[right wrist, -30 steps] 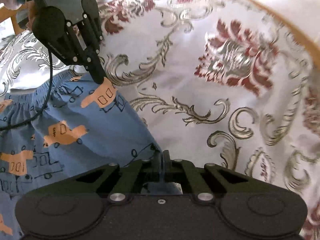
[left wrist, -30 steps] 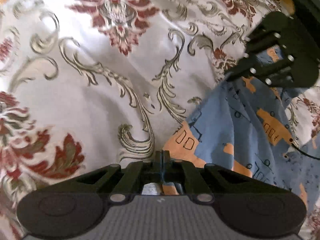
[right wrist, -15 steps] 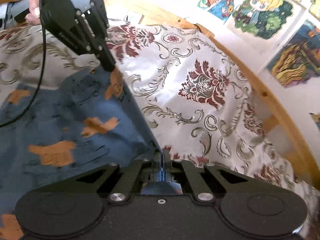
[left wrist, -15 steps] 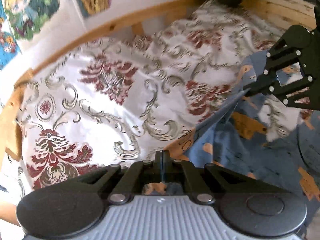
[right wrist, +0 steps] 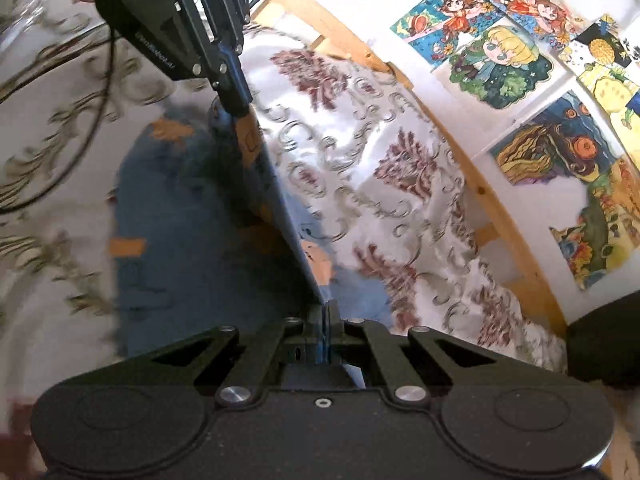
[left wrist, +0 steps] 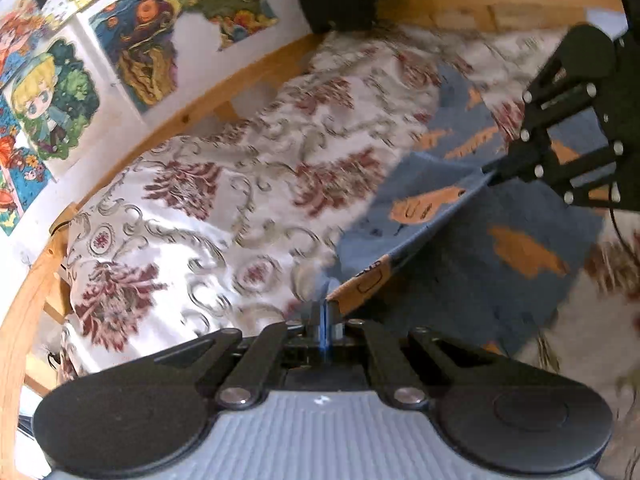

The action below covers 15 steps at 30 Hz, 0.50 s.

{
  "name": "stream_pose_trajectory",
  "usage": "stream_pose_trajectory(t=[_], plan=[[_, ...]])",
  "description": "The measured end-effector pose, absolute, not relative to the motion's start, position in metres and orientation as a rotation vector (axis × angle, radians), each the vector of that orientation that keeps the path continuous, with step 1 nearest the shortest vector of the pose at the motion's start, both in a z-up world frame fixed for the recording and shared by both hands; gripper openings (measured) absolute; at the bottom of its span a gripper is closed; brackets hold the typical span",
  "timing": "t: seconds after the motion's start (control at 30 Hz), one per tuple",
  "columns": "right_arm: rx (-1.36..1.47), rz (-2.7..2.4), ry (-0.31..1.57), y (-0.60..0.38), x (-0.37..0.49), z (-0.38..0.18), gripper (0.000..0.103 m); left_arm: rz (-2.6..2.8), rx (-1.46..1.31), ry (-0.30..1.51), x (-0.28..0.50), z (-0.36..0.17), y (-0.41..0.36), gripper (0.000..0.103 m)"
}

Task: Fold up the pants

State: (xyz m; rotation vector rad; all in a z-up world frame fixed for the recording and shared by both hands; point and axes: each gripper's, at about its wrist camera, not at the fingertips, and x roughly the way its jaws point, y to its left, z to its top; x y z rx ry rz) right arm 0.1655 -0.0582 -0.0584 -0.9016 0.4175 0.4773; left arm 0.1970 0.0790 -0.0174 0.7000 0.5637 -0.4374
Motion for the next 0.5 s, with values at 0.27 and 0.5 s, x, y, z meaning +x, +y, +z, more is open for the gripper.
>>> stream_pose_trajectory(t=[0.27, 0.5], plan=[[-0.885, 0.472, 0.482, -0.054, 0.144, -0.108, 0.0, -0.447, 0.752, 0.59, 0.172, -0.056, 0.072, 0.0], [-0.867, 0.454, 0.464, -0.056, 0.14, -0.107, 0.0, -0.452, 0.822, 0.561, 0.162, -0.062, 0.068, 0.0]])
